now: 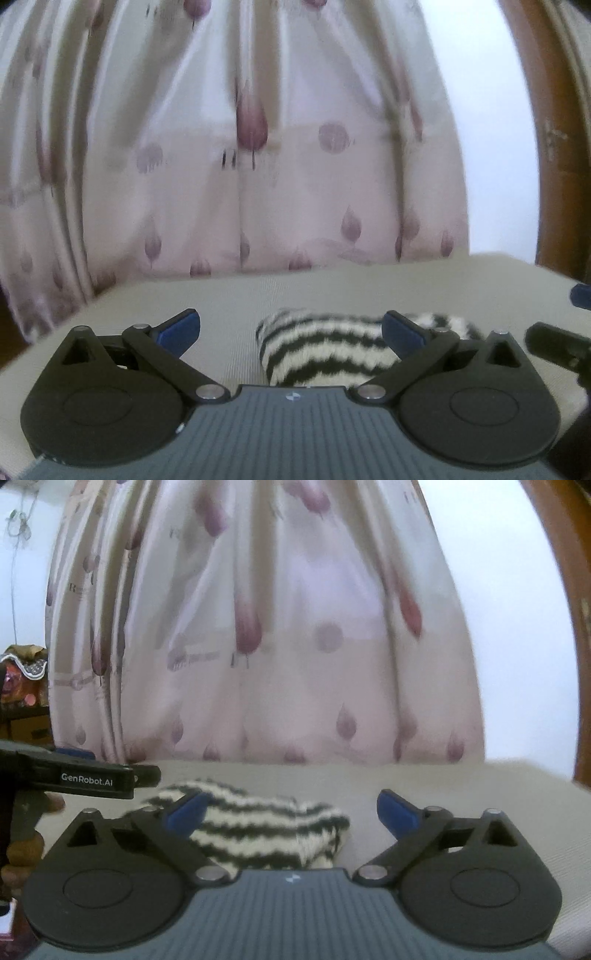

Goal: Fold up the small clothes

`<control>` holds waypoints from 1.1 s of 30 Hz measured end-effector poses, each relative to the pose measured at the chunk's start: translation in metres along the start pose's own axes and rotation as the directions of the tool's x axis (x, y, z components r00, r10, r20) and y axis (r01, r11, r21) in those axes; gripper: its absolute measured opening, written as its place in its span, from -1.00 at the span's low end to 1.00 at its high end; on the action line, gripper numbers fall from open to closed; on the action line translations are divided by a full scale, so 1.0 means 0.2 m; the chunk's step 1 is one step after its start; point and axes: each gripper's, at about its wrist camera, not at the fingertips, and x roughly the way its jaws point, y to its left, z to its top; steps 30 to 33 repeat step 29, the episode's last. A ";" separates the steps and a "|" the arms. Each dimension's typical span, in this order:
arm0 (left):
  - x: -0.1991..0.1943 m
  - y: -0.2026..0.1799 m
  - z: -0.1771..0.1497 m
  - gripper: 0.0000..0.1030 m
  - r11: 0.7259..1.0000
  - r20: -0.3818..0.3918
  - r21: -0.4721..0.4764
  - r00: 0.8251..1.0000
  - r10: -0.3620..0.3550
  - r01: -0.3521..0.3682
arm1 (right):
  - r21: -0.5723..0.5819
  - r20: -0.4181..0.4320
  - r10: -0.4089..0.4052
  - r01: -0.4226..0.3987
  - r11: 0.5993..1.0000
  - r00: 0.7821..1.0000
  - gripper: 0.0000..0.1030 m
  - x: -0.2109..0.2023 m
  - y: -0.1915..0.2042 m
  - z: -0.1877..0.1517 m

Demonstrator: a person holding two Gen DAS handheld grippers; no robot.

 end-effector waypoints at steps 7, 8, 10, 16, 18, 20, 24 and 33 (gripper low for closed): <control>-0.13 -0.06 0.12 1.00 1.000 0.049 0.016 0.999 -0.019 0.018 | 0.022 0.030 0.010 -0.010 1.000 1.000 0.95 -0.08 0.03 0.10; -0.14 -0.06 0.13 1.00 1.000 0.048 0.004 0.999 -0.020 0.020 | 0.021 0.035 0.008 -0.009 1.000 0.999 0.95 -0.10 0.03 0.11; -0.15 -0.05 0.14 1.00 1.000 0.039 -0.017 0.999 -0.025 0.026 | 0.020 0.042 0.010 -0.010 1.000 0.999 0.95 -0.11 0.03 0.11; -0.16 -0.01 0.13 1.00 0.991 -0.004 -0.103 0.996 -0.088 0.087 | 0.019 0.033 -0.003 0.003 1.000 0.999 0.95 -0.12 0.04 0.11; -0.16 0.00 0.11 1.00 0.990 -0.015 -0.119 0.997 -0.074 0.071 | 0.018 0.025 -0.006 0.006 1.000 1.000 0.95 -0.12 0.04 0.11; -0.16 -0.01 0.10 1.00 0.994 -0.002 -0.106 0.999 -0.033 0.032 | 0.016 0.016 -0.006 0.005 1.000 1.000 0.95 -0.12 0.05 0.10; -0.17 -0.02 0.08 1.00 0.997 0.023 -0.075 1.000 -0.004 0.006 | 0.007 0.006 -0.003 0.003 1.000 1.000 0.96 -0.12 0.06 0.09; -0.16 -0.02 0.08 1.00 0.996 0.001 -0.092 1.000 -0.010 0.010 | 0.000 0.005 -0.009 0.009 1.000 1.000 0.96 -0.12 0.07 0.09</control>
